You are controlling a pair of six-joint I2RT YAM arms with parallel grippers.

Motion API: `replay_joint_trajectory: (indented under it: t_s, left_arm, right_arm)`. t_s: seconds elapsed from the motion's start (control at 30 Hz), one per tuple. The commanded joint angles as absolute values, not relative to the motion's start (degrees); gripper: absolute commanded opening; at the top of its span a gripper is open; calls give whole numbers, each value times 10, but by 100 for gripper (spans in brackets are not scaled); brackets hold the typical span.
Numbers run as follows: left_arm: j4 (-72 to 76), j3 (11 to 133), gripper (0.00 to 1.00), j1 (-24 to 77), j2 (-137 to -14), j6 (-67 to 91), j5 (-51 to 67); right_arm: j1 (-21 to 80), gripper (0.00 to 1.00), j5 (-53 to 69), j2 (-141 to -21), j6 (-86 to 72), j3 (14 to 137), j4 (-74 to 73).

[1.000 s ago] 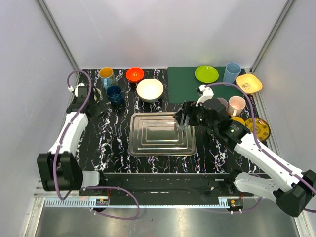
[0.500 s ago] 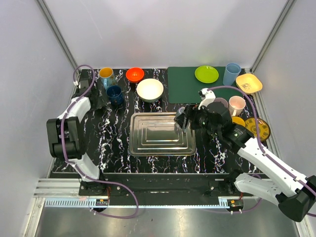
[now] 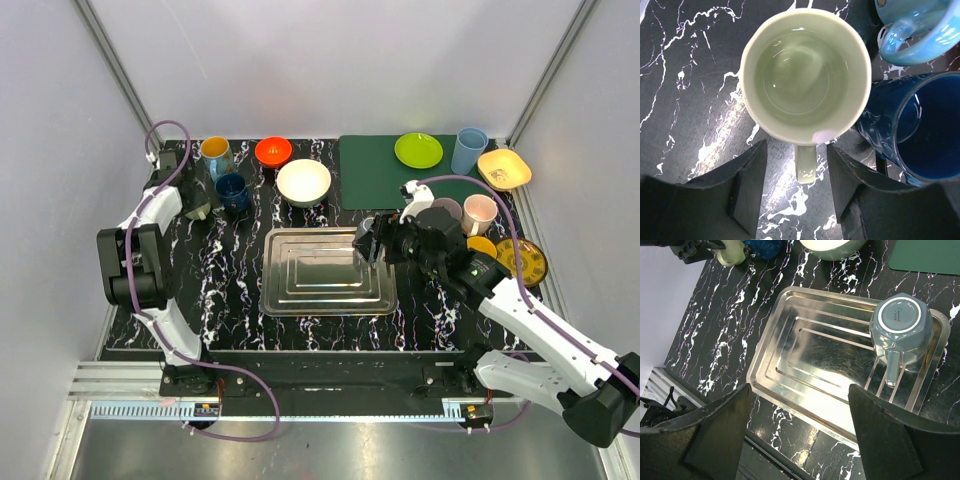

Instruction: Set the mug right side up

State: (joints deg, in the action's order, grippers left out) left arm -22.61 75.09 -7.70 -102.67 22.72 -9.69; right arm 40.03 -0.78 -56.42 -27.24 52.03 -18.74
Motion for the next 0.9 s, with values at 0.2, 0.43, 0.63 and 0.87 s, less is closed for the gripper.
replay_joint_trajectory:
  t_s: [0.2,0.43,0.63,0.87]
  left_arm:
    - [-207,788,40,-86,-1065,215,-100]
    - [-203,783,8,-89,-1051,215,-97]
    - [-196,732,0,-89,-966,244,-90]
    - [-213,629,0,-67,-654,343,-19]
  right_arm:
    - [402,83,-14,-566,-270,521,-175]
    - [402,83,-13,-574,-272,518,-169]
    - [402,82,-4,-575,-279,512,-155]
    - [402,82,68,-592,-306,523,-112]
